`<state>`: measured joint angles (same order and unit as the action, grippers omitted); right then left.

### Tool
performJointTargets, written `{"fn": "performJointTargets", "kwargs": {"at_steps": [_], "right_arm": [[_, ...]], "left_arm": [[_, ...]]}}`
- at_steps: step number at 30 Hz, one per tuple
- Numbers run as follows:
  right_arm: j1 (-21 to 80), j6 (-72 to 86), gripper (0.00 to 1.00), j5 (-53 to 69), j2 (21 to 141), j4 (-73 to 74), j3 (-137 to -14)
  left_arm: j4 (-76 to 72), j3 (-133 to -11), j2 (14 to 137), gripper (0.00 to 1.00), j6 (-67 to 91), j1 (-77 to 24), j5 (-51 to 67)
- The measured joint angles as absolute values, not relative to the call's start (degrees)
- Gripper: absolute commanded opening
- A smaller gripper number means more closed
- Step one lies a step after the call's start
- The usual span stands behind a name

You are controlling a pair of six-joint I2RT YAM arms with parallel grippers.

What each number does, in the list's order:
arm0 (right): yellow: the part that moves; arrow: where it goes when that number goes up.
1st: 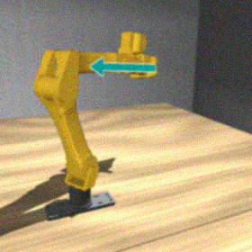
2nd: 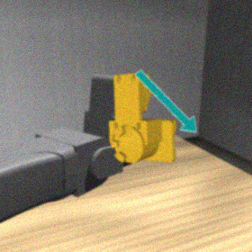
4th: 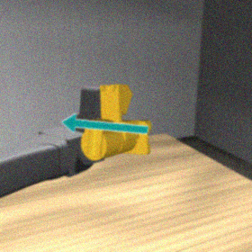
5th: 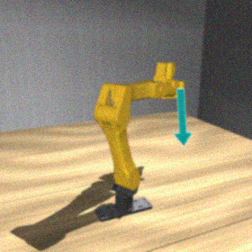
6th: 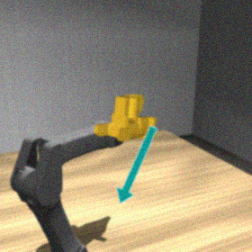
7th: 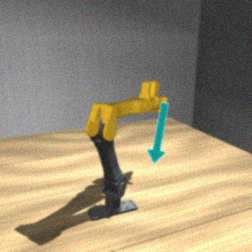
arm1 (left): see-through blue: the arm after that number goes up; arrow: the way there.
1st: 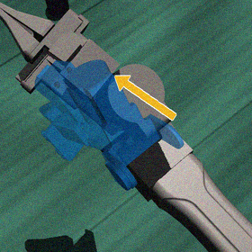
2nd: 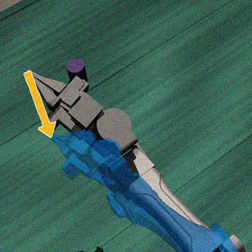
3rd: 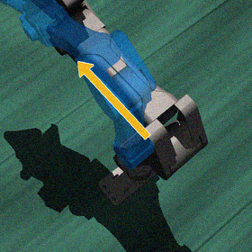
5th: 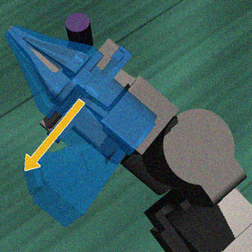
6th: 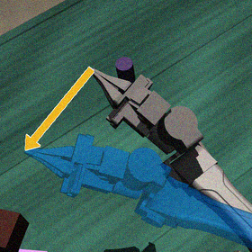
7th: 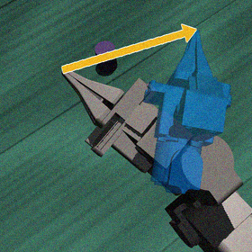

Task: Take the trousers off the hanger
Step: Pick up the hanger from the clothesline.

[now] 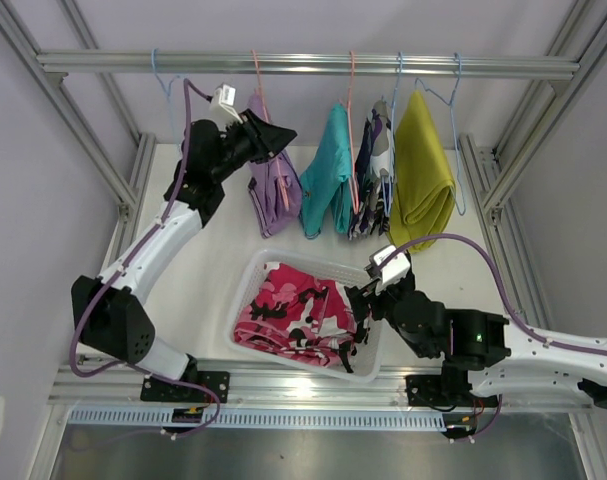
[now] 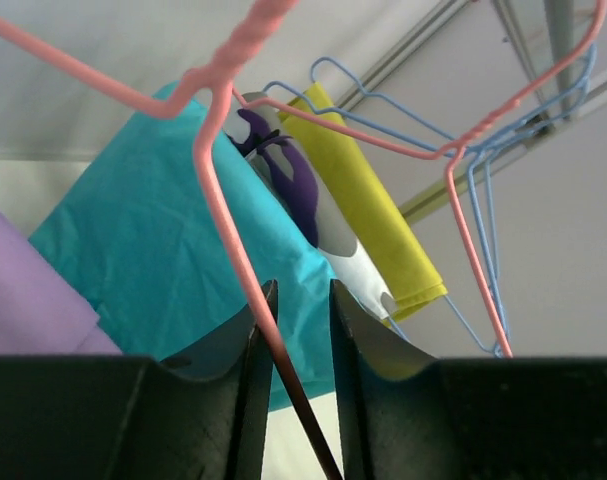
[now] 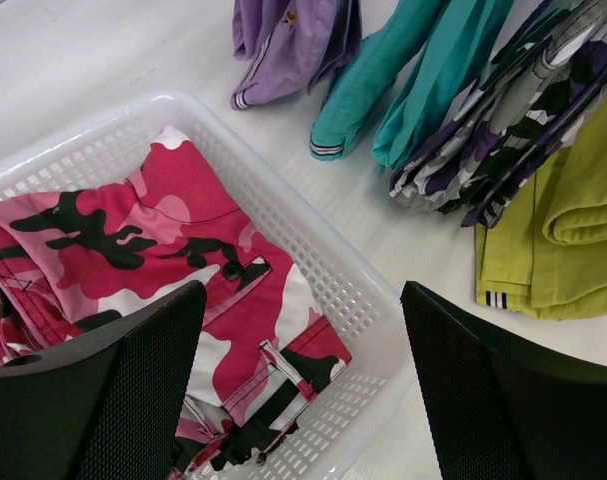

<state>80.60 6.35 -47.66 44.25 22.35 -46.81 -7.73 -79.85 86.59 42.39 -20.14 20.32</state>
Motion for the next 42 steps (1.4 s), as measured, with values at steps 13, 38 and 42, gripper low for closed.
{"fn": "performJointTargets", "kwargs": {"at_steps": [13, 38, 42], "right_arm": [[80.25, 5.96, 0.85, -47.62, 44.29, 22.2, -46.74], [80.93, 6.04, 0.85, -47.57, 42.85, 22.33, -46.72], [81.41, 6.35, 0.85, -47.57, 40.99, 22.37, -46.72]], "left_arm": [[-28.18, -67.22, 84.18, 0.0, 55.4, -18.81, 21.39], [-3.01, -79.09, 71.37, 0.01, 48.29, -19.38, 24.43], [1.93, -79.96, 68.93, 0.01, 45.95, -19.51, 23.05]]}}
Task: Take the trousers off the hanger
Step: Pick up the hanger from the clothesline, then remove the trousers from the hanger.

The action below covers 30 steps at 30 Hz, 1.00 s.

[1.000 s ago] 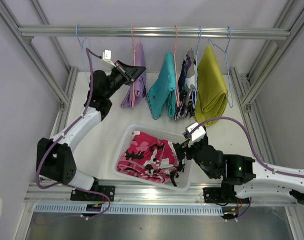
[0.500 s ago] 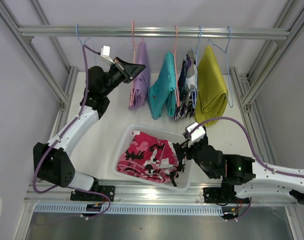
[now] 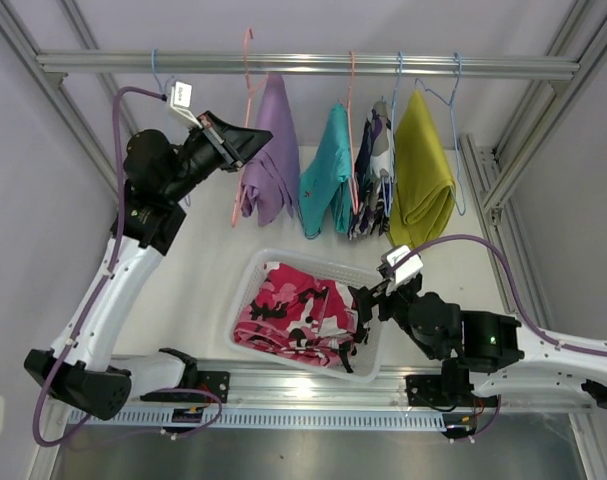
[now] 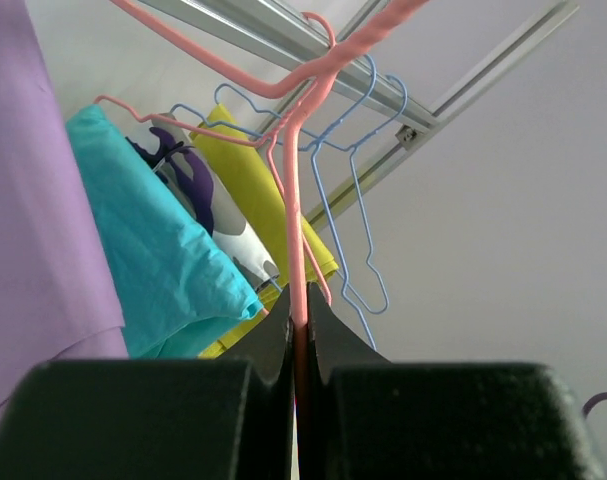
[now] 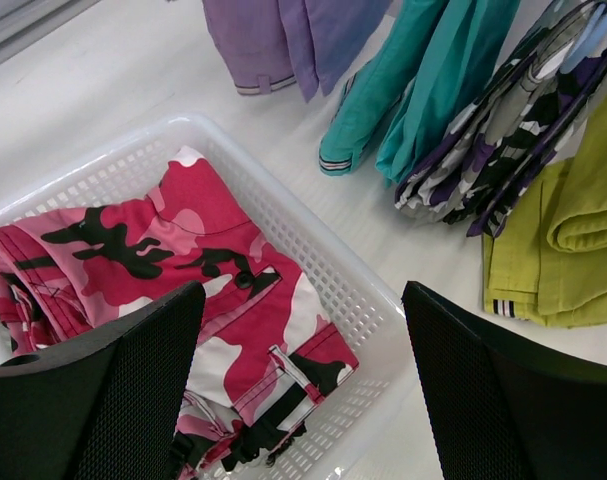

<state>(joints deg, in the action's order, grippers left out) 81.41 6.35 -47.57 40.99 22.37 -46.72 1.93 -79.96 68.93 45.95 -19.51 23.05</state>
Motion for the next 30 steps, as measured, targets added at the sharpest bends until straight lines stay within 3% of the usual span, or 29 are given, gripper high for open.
{"fn": "performJointTargets", "kwargs": {"at_steps": [8, 15, 30], "right_arm": [[81.65, 6.17, 0.85, -47.55, 40.38, 22.24, -46.74], [81.67, 4.19, 0.86, -47.31, 46.52, 20.75, -50.39], [81.69, -5.23, 0.91, -40.75, 69.52, -5.54, -58.39]], "left_arm": [[11.92, -81.97, 62.54, 0.01, 41.43, -22.46, 16.03], [21.12, -81.97, 54.81, 0.0, 35.27, -29.41, 0.54], [19.81, -68.97, 50.19, 0.0, 24.67, -36.27, -20.88]]}}
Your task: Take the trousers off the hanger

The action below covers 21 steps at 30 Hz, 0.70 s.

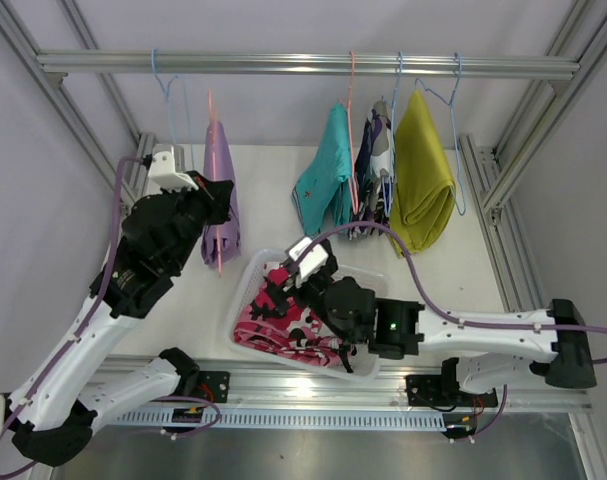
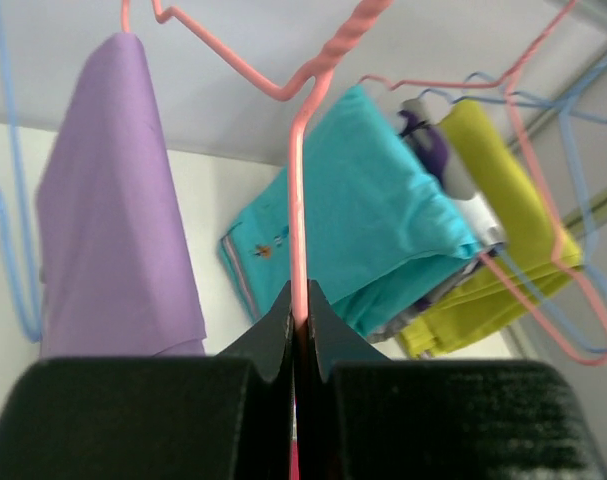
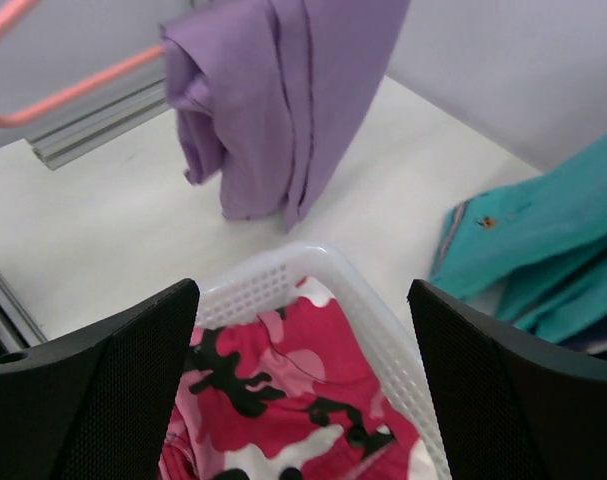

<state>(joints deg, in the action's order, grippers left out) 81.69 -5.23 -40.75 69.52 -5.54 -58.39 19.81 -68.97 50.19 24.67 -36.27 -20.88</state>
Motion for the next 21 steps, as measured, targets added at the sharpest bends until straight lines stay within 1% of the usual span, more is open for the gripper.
{"fn": "performJointTargets", "kwargs": {"at_steps": [9, 21], "right_arm": [[81.52, -7.66, 0.95, -36.12, 81.41, -21.3, -58.28], [81.08, -12.4, 0.97, -35.09, 92.82, -33.56, -58.87]], "left_arm": [[20.27, -66.78, 49.36, 0.01, 20.69, -36.82, -26.57], [25.91, -69.14, 48.36, 0.0, 22.61, -36.86, -29.82]]}}
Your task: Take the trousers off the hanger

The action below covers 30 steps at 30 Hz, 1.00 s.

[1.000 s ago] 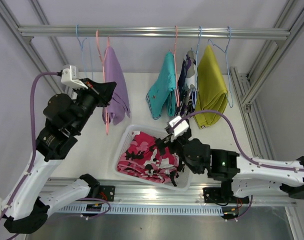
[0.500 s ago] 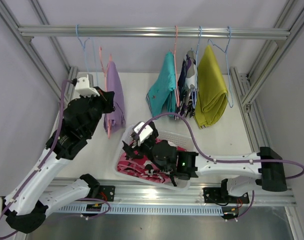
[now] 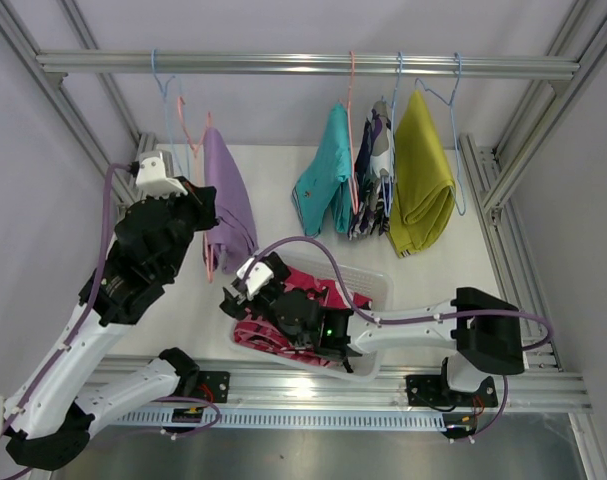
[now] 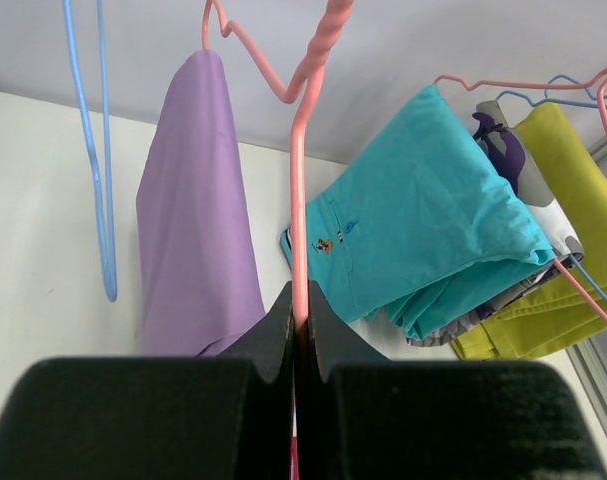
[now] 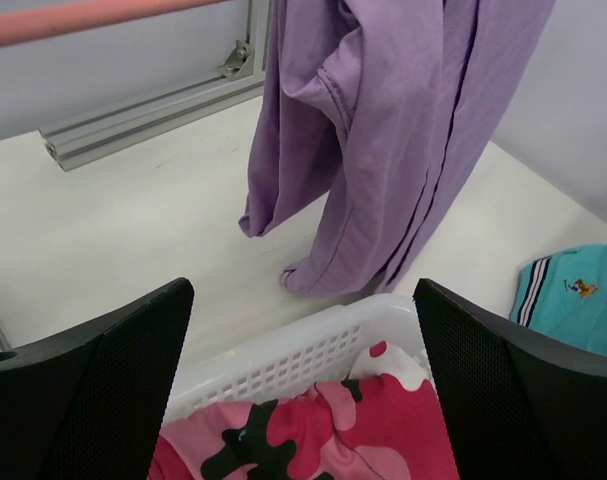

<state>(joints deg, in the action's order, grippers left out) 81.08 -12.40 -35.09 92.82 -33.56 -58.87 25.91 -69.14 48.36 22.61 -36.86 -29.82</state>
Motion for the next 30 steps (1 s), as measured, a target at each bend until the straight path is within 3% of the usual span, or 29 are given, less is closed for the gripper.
{"fn": "performJointTargets", "kwargs": {"at_steps": [30], "right_arm": [[73.1, -28.36, 0.99, -33.01, 108.71, -48.58, -68.07]], "left_arm": [[31.55, -70.52, 47.92, 0.0, 25.58, -36.07, -27.68]]}}
